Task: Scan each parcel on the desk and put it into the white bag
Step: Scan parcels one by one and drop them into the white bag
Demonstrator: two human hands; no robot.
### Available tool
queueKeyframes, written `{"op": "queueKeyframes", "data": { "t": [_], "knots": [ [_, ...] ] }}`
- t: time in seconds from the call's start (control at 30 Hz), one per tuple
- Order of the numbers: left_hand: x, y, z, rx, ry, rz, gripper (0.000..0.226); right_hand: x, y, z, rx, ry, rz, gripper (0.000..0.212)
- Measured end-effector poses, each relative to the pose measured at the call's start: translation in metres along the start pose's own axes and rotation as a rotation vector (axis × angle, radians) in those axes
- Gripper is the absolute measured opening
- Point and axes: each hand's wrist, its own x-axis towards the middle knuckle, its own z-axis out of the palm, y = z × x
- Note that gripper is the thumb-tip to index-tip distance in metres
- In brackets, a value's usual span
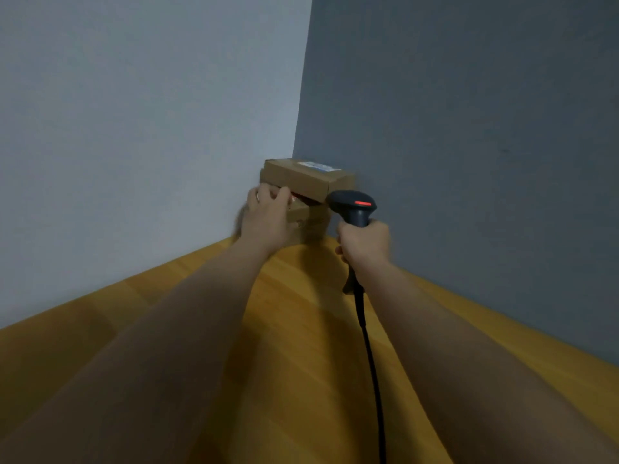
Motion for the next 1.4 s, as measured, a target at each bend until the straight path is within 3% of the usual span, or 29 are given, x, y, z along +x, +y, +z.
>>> {"op": "queueKeyframes", "data": {
  "t": [0.17, 0.27, 0.43, 0.6, 0.73, 0.83, 1.0, 1.1, 1.3, 1.4],
  "knots": [
    [-0.002, 0.003, 0.000, -0.300, -0.160, -0.134, 0.044, -0.005, -0.004, -0.004, 0.015, 0.011, -0.014, 0.008],
    [-0.011, 0.002, 0.000, -0.318, -0.122, -0.129, 0.025, -0.008, -0.008, -0.009, 0.022, 0.007, -0.014, 0.009],
    [-0.032, 0.008, -0.016, -0.277, -0.184, -0.019, 0.016, -0.018, -0.019, -0.032, 0.033, 0.068, -0.060, 0.013],
    [-0.049, 0.018, -0.034, -0.279, 0.013, 0.011, 0.016, -0.025, -0.033, -0.072, -0.040, 0.188, -0.153, 0.018],
    [-0.052, 0.039, -0.039, -0.460, -0.166, -0.134, 0.046, -0.026, -0.032, -0.096, -0.094, 0.191, -0.112, 0.022],
    [-0.056, 0.060, -0.039, -0.418, -0.329, -0.164, 0.067, -0.029, -0.028, -0.107, 0.009, 0.143, -0.021, 0.021],
    [-0.072, 0.114, -0.029, -0.263, -0.538, 0.018, 0.065, -0.037, -0.018, -0.109, 0.237, -0.050, 0.135, 0.013],
    [-0.086, 0.135, -0.027, -0.270, -0.523, 0.011, 0.059, -0.045, -0.014, -0.112, 0.296, -0.083, 0.154, 0.018],
    [-0.116, 0.139, -0.065, -0.781, -0.558, -0.122, 0.049, -0.087, -0.021, -0.144, 0.371, -0.143, 0.148, 0.014],
    [-0.140, 0.151, -0.100, -0.964, -0.580, -0.233, 0.077, -0.125, -0.039, -0.162, 0.323, -0.164, 0.139, 0.024]
  ]
}}
